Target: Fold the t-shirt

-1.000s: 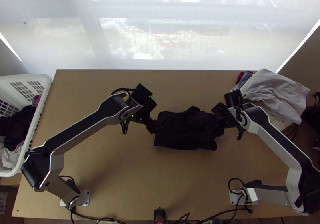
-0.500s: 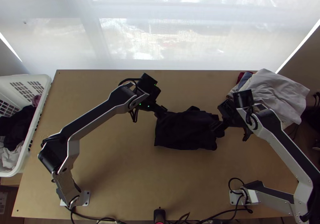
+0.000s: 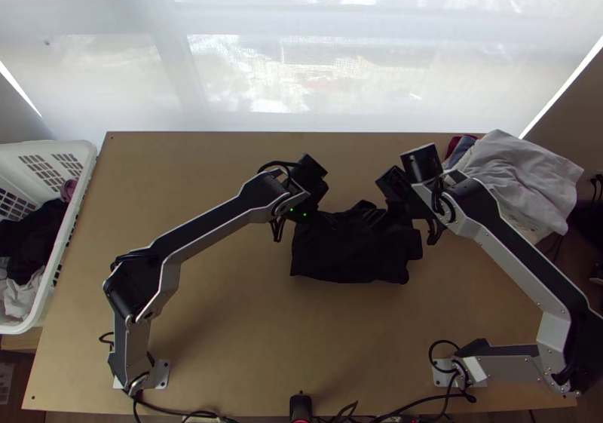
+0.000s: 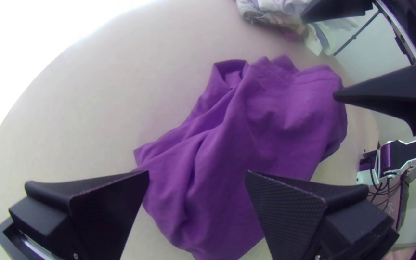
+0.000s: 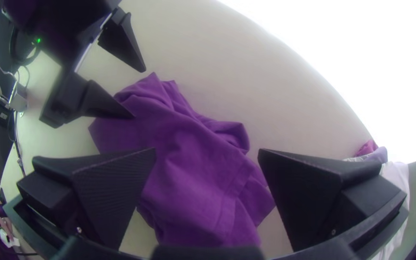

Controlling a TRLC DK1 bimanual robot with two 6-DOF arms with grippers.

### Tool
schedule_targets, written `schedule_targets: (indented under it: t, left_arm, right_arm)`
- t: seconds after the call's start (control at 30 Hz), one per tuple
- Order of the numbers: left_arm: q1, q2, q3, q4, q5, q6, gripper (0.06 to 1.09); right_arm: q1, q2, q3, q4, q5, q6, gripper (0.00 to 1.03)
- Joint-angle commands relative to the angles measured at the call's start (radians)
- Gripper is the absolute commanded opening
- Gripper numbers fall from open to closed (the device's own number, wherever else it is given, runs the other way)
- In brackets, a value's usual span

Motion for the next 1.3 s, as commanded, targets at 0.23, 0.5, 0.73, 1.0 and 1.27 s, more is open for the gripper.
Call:
schedule_targets:
  t: [0.23,0.5,0.73,1.0,1.27]
  left_arm:
    - [0.007,0.08,-0.016,-0.01,-0.001,0.008,1.02]
    - [0.026,0.101,-0.065,-0.005,-0.001,0.019,1.02]
    - [0.019,0.121,-0.102,0.009,-0.002,0.023,1.02]
    - [0.047,0.104,-0.107,0.01,-0.002,0.056,1.02]
    - [0.061,0.035,-0.03,-0.013,-0.001,0.054,1.02]
  right_arm:
    - [0.1,0.025,-0.25,0.13,-0.005,0.073,0.99]
    - [0.142,-0.046,-0.456,0.18,-0.005,0.098,0.99]
    - [0.134,-0.075,-0.562,0.217,-0.004,0.101,0.99]
    - [0.071,-0.076,-0.605,0.249,-0.004,0.081,0.99]
    - [0.054,-0.132,-0.522,0.229,-0.004,0.075,0.99]
